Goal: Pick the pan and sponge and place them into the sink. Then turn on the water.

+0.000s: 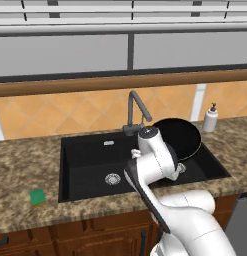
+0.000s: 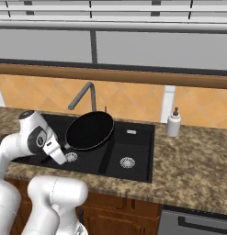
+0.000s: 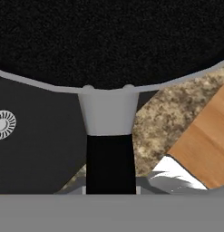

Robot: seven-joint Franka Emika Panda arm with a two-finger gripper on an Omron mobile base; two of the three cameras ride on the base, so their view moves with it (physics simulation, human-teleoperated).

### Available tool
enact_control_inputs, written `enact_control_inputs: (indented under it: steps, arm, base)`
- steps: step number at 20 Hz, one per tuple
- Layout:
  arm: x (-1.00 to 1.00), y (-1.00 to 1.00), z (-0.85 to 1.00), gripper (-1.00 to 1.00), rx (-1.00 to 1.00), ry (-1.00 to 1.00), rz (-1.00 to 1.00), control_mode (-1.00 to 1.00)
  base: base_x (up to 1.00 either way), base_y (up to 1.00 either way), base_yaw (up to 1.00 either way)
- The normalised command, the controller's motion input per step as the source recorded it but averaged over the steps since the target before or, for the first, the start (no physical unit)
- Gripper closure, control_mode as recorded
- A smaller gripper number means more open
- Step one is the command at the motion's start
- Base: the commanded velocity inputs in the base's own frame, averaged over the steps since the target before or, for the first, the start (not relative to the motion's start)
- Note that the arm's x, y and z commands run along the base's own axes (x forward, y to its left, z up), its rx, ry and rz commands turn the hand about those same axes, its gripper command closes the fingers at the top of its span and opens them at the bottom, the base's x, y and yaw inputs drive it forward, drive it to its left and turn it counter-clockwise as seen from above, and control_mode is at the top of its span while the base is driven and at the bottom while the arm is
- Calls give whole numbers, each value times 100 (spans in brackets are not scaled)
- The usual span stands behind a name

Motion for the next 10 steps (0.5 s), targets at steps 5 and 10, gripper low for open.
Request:
enact_control_inputs:
  steps: [5,10]
  arm:
    - [4,35,8,100,34,22,0,-100]
    - [10,95,0,100,4,-5,-23,-100]
  base:
    - [0,0,0]
    - [0,0,0]
